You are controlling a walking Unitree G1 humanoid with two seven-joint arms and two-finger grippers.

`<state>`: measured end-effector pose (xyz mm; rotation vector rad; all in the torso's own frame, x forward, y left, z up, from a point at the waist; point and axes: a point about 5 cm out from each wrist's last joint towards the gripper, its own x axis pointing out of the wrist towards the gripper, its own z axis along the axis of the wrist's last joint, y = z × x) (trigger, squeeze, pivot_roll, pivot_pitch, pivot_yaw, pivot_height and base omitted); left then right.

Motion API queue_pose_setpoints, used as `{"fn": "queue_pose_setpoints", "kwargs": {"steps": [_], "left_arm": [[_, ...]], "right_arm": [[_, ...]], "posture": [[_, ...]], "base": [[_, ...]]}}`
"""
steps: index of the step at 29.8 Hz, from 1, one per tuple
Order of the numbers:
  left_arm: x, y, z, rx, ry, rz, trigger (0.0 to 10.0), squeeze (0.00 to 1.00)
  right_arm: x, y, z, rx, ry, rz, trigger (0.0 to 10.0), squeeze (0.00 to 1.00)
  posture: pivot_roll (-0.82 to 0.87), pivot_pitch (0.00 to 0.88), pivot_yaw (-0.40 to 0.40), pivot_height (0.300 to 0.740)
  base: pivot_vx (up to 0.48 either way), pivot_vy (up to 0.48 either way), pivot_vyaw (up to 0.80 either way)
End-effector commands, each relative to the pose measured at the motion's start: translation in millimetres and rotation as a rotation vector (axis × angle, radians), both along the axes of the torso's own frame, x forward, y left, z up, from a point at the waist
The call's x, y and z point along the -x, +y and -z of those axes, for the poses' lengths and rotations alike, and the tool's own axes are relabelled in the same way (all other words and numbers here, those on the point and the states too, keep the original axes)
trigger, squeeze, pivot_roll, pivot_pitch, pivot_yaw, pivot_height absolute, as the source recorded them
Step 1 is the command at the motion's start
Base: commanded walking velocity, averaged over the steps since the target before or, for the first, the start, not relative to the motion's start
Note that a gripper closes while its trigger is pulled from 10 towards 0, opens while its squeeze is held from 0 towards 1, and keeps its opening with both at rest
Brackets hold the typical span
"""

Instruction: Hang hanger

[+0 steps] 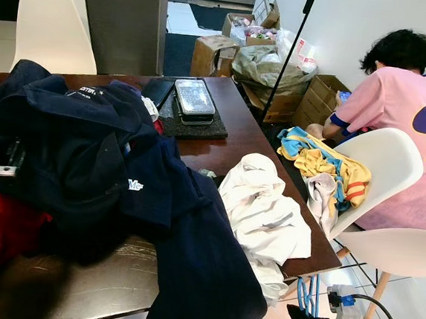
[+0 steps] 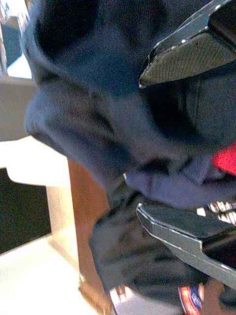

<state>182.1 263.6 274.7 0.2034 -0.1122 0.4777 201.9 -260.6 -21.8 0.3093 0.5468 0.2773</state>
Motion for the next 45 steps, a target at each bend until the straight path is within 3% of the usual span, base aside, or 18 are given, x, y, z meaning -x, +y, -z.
{"fn": "queue_pose_setpoints", "kwargs": {"steps": [1, 3, 14, 15, 17, 18, 25, 27, 30, 33, 35, 40, 41, 43, 44, 45], "left_arm": [[2.5, 0.4, 4.8, 0.010, 0.021, -0.019, 10.0, 0.00], [-0.4, -0.3, 16.6, 0.079, 0.042, -0.019, 10.0, 0.00], [-21.6, -6.3, 44.9, 0.252, 0.093, 0.011, 10.0, 0.00], [-21.1, -5.0, 44.2, 0.251, 0.088, 0.004, 1.5, 0.00], [-21.1, -5.0, 44.2, 0.251, 0.088, 0.004, 1.5, 0.00], [-20.7, -3.1, 42.6, 0.237, 0.086, -0.002, 0.0, 0.00], [-22.0, 6.0, 31.7, 0.196, 0.051, -0.017, 0.0, 0.00], [-26.1, 8.8, 22.8, 0.165, 0.018, -0.004, 0.0, 0.00], [-40.8, 11.6, -5.8, 0.042, -0.059, 0.084, 0.0, 0.00], [-44.3, 14.5, -13.2, 0.029, -0.081, 0.094, 0.0, 0.00], [-59.5, 17.4, -44.9, 0.012, -0.168, 0.218, 0.0, 0.00], [-68.5, 11.2, -65.0, 0.010, -0.220, 0.324, 0.0, 0.00], [-72.2, 7.1, -75.1, 0.007, -0.247, 0.376, 0.0, 0.00], [-82.5, -11.2, -101.6, 0.079, -0.303, 0.610, 0.0, 0.00], [-82.5, -11.2, -101.6, 0.079, -0.303, 0.610, 0.0, 0.00], [-85.3, -19.2, -110.7, 0.093, -0.310, 0.703, 0.0, 0.00]], "right_arm": [[-0.7, -4.4, -3.0, 0.010, -0.014, 0.002, 10.0, 0.00], [-0.8, -4.4, -3.2, 0.010, -0.015, 0.003, 10.0, 0.00], [0.3, -4.8, -3.6, 0.011, -0.024, 0.014, 10.0, 0.00], [0.8, -5.1, -3.5, 0.012, -0.024, 0.015, 10.0, 0.00], [0.8, -5.1, -3.5, 0.012, -0.024, 0.015, 10.0, 0.00], [1.0, -5.2, -3.4, 0.012, -0.024, 0.016, 10.0, 0.00], [1.6, -5.1, -3.0, 0.012, -0.022, 0.016, 10.0, 0.00], [1.7, -4.6, -2.6, 0.012, -0.022, 0.016, 10.0, 0.00], [1.5, -3.5, -2.2, 0.011, -0.024, 0.020, 10.0, 0.00], [1.5, -3.2, -2.1, 0.010, -0.025, 0.021, 10.0, 0.00], [1.7, -2.5, -1.8, 0.009, -0.030, 0.029, 10.0, 0.00], [1.6, -2.5, -1.7, 0.007, -0.031, 0.034, 10.0, 0.00], [1.6, -2.5, -1.7, 0.006, -0.031, 0.035, 10.0, 0.00], [2.0, -2.1, -1.3, 0.007, -0.033, 0.041, 10.0, 0.00], [2.0, -2.1, -1.3, 0.007, -0.033, 0.041, 10.0, 0.00], [2.0, -2.0, -1.2, 0.007, -0.033, 0.043, 10.0, 0.00]], "posture": [[0.19, 0.143, -0.093, 0.740], [0.19, 0.142, -0.092, 0.740], [0.16, 0.143, -0.086, 0.740], [0.16, 0.144, -0.086, 0.740], [0.16, 0.144, -0.086, 0.740], [0.16, 0.144, -0.086, 0.740], [0.16, 0.139, -0.087, 0.740], [0.16, 0.134, -0.087, 0.740], [0.15, 0.127, -0.082, 0.740], [0.15, 0.121, -0.077, 0.740], [0.15, 0.109, -0.073, 0.740], [0.15, 0.100, -0.072, 0.740], [0.14, 0.099, -0.071, 0.740], [0.14, 0.088, -0.069, 0.740], [0.14, 0.088, -0.069, 0.740], [0.14, 0.088, -0.069, 0.740]], "base": [[0.000, 0.000, 0.00], [0.000, 0.000, 0.00], [0.000, 0.000, 0.00], [0.000, 0.000, 0.00], [0.000, 0.000, 0.00], [0.000, 0.000, 0.00], [0.000, 0.000, 0.00], [0.000, 0.000, 0.00], [0.000, 0.000, 0.00], [0.000, 0.000, 0.00], [0.000, 0.000, 0.00], [0.000, 0.000, 0.00], [0.000, 0.000, 0.00], [0.000, 0.000, 0.00], [0.000, 0.000, 0.00], [0.000, 0.000, 0.00]]}}
